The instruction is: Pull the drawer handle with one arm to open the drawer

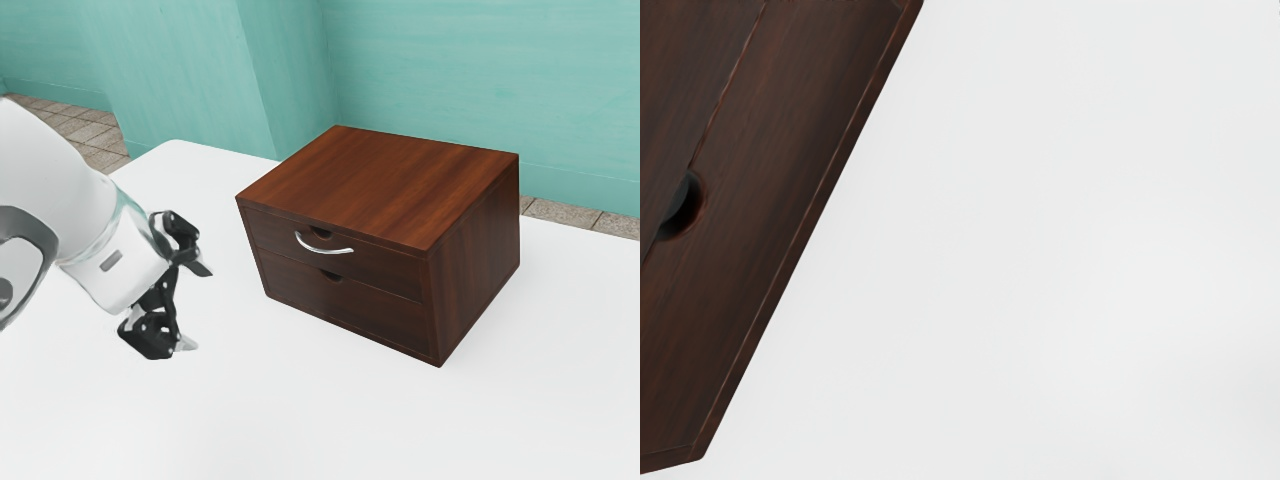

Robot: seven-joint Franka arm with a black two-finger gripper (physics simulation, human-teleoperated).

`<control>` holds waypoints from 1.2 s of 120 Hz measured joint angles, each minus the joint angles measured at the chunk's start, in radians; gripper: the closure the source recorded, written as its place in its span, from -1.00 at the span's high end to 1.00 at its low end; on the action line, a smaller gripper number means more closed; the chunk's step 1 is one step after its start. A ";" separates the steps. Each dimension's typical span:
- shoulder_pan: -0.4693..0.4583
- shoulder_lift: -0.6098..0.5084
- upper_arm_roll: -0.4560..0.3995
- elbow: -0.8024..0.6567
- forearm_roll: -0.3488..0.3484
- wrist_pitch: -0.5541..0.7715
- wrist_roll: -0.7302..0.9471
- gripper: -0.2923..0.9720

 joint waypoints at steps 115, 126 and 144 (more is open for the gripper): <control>-0.003 0.252 -0.041 0.041 0.017 0.306 0.359 0.54; -0.002 0.260 -0.041 0.041 0.017 0.315 0.368 0.54; 0.010 0.290 -0.039 0.071 0.010 0.331 0.379 0.54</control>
